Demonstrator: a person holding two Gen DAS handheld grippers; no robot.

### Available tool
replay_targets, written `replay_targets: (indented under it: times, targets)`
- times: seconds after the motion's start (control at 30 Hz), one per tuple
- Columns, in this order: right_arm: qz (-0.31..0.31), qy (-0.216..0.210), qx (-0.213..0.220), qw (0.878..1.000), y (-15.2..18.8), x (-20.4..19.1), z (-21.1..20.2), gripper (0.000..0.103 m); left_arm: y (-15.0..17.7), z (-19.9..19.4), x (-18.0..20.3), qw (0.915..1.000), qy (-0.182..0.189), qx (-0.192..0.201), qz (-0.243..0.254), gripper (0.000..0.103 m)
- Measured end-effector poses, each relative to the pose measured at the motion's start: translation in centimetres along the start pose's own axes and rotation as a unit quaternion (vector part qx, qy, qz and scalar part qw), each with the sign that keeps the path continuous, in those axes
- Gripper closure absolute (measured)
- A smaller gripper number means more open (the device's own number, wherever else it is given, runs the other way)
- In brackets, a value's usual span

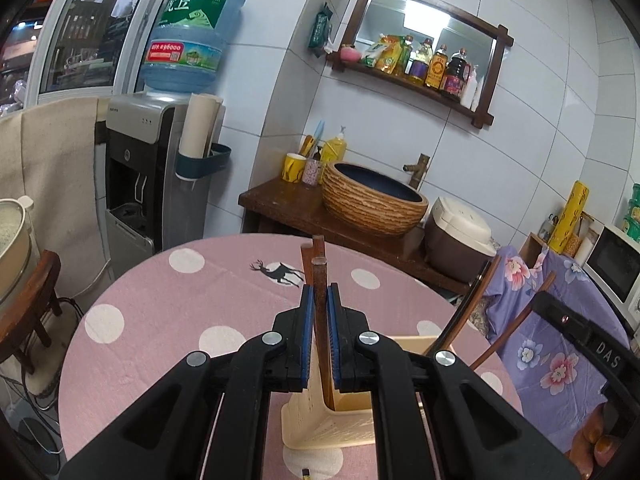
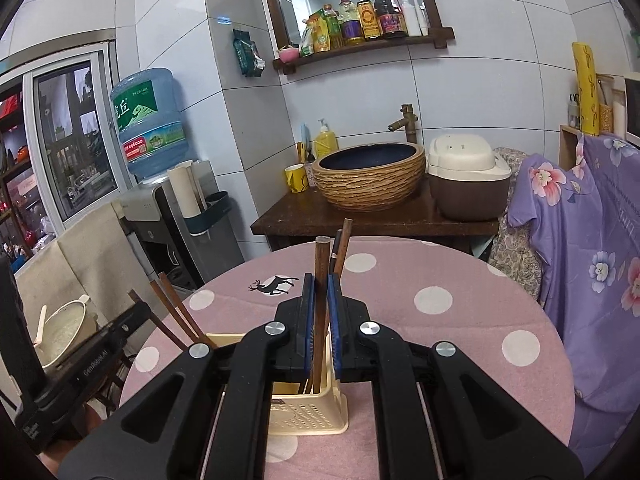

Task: Organize utensils
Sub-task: 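Lower both chopsticks into the holder and open both tools, then move both tools down toward the spoons beside the holder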

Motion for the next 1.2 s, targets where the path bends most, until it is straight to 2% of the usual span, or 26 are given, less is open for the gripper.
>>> replay_targets:
  times: [0.1, 0.17, 0.2, 0.23, 0.27, 0.3, 0.43, 0.57, 0.8, 0.9, 1.2]
  targets:
    - [0.004, -0.001, -0.007, 1.000, 0.3, 0.1, 0.1, 0.095, 0.4, 0.1, -0.2, 0.9999, 0.007, -0.007, -0.009, 0.095]
    - [-0.003, 0.007, -0.002, 1.000, 0.7, 0.2, -0.2, 0.090, 0.8, 0.0, -0.3, 0.9998, 0.009, -0.013, -0.009, 0.090]
    - [-0.009, 0.010, 0.001, 1.000, 0.9, 0.1, -0.3, 0.081, 0.9, -0.2, -0.5, 0.9998, 0.009, -0.012, -0.008, 0.078]
    - [-0.012, 0.009, 0.005, 1.000, 1.3, 0.1, -0.6, 0.067, 1.2, -0.5, -0.6, 0.9998, 0.010, -0.010, -0.010, 0.060]
    - [-0.012, 0.007, 0.010, 1.000, 1.6, 0.1, -0.9, 0.063, 1.4, -0.8, -0.8, 0.9998, 0.013, -0.008, -0.014, 0.053]
    - [-0.013, 0.007, 0.011, 1.000, 2.0, 0.1, -1.2, 0.063, 1.7, -1.1, -1.0, 0.9997, 0.016, -0.006, -0.016, 0.047]
    - [-0.025, 0.009, -0.010, 1.000, 4.5, 0.2, -1.7, 0.062, 3.8, -1.9, -1.5, 0.9996, 0.012, -0.026, 0.005, 0.039]
    - [-0.041, 0.002, -0.050, 0.998, 8.3, -0.2, -1.5, 0.062, 7.4, -2.8, -2.3, 0.9975, -0.002, -0.061, 0.036, 0.037]
    - [-0.077, 0.006, -0.116, 0.990, 15.5, -1.0, -1.2, 0.062, 14.2, -3.4, -4.2, 0.9874, -0.033, -0.128, 0.087, 0.037]
    - [-0.080, 0.016, -0.131, 0.988, 17.7, -0.8, -1.5, 0.062, 16.4, -3.5, -5.0, 0.9827, -0.032, -0.161, 0.086, 0.037]
    - [-0.077, 0.028, -0.157, 0.984, 22.2, -0.5, -2.4, 0.062, 20.9, -4.1, -4.5, 0.9736, -0.015, -0.209, 0.091, 0.039]
Point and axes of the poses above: each gripper's, at about its wrist camera, not at the fingertips, and z roughly the way its jaws point, x to its right, y to its underside, the point moved 5 cm from there along z, roughly the way its jaws point, and after that the axes turned 7 degrees about -z, right-handed, at the moved point
